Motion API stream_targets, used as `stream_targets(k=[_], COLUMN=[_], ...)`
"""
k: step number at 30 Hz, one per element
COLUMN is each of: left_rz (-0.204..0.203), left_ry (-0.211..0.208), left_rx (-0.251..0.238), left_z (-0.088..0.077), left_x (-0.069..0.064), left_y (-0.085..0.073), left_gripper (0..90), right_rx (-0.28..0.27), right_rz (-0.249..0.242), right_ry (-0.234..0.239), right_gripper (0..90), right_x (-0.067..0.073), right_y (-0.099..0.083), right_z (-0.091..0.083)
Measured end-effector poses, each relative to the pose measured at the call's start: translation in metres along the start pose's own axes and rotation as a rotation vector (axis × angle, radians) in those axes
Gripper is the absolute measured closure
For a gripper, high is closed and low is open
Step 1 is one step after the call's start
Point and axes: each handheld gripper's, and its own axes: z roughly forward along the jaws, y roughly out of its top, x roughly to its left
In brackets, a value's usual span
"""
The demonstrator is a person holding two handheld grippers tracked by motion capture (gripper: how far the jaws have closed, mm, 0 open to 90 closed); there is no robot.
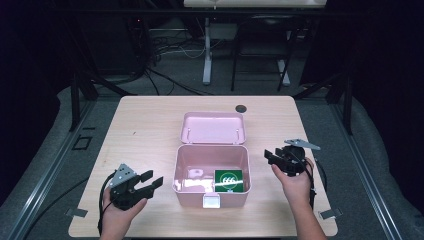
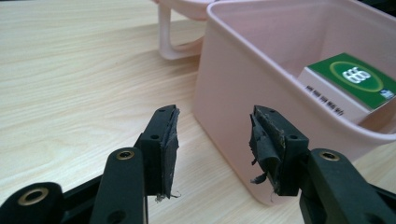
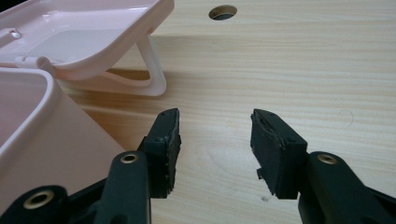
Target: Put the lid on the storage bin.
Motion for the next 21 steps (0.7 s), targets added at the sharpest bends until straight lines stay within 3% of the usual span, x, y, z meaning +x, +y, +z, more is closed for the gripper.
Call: stream_targets(k=[11,12,13,19,21], left_rz=[0.004,0.001,0.000,0.003,0.005], left_ry=[-0.005,-0.003,-0.003,-0.008,-0.011], left_rx=[-0.011,-0.014,-0.013,-0.016,-0.021], left_z=[0.002,0.002,0.002,0.000,0.000], left_x=[-0.001,-0.001,-0.001,-0.002,-0.004], left_y=[0.000,0.000,0.000,0.002,0.003], left_gripper=[52.0,52.0,52.0,52.0,52.0], right_rx=[0.012,0.052,0.024,0.048,0.090], right_rz=[0.000,-0.003,-0.001,0.015,-0.025], right_ry=[-0.006,-0.001,0.003,0.038,0.027], right_gripper=[52.0,52.0,51.9,51.7,51.6], right_x=[-0.002,-0.002,-0.001,0.003,0.007], right_y=[-0.002,-0.001,-0.001,0.008,0.013], right_z=[0.002,0.000,0.004,0.005,0.004])
